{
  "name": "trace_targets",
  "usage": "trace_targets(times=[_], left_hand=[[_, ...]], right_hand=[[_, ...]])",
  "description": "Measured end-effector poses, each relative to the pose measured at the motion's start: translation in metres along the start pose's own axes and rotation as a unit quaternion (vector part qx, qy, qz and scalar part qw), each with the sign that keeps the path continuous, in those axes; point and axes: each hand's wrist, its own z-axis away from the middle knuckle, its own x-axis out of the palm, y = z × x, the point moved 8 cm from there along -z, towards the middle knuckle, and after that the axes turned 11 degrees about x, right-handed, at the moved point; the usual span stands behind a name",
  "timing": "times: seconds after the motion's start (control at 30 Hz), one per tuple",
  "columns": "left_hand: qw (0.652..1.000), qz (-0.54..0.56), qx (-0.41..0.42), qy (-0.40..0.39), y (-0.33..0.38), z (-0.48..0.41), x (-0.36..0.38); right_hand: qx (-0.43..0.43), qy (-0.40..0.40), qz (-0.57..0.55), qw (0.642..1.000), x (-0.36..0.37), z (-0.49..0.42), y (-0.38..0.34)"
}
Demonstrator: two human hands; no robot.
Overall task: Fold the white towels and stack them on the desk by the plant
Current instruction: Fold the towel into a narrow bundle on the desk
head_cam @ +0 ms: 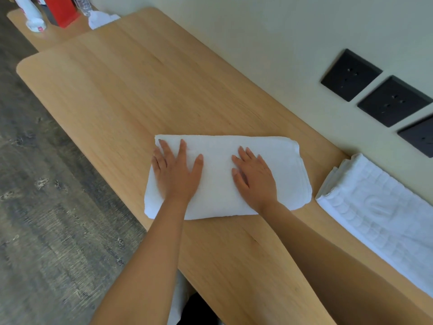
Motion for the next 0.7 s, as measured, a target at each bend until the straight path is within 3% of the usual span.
trace_targets(times=[0.03,0.1,0.17,0.23,0.33,0.37,0.43,0.57,0.63,0.7], left_hand=[[0.995,0.085,0.018,0.042,0.009,0.009,-0.006],[0.956,0.264,0.046,0.122,0.028,0.039,-0.015],[0.931,0.332,0.064,0.140,0.055,0.081,-0.013],[0.900,0.424,-0.029,0.097,0.061,0.118,0.012],[0.812,0.513,-0.280,-0.015,0.053,0.157,0.066],[0.769,0.539,-0.340,-0.053,0.054,0.162,0.077],[0.684,0.618,-0.382,-0.061,0.061,0.153,0.082],[0.523,0.736,-0.427,0.036,0.059,0.115,0.069],[0.487,0.747,-0.449,0.059,0.053,0.107,0.072],[0.485,0.764,-0.420,0.069,0.052,0.101,0.073]], right_hand=[[0.055,0.006,-0.097,0.994,-0.007,0.009,0.003],[0.164,0.027,-0.282,0.945,-0.019,0.039,0.008],[0.248,0.042,-0.372,0.893,-0.026,0.069,0.014],[0.368,-0.031,-0.424,0.827,-0.013,0.093,0.027],[0.505,-0.237,-0.423,0.714,0.020,0.129,0.030],[0.525,-0.263,-0.448,0.675,0.027,0.135,0.027],[0.548,-0.242,-0.530,0.600,0.028,0.132,0.018],[0.557,-0.124,-0.627,0.530,0.018,0.106,0.008],[0.543,-0.087,-0.655,0.518,0.018,0.100,0.004],[0.516,-0.068,-0.681,0.515,0.016,0.098,0.001]])
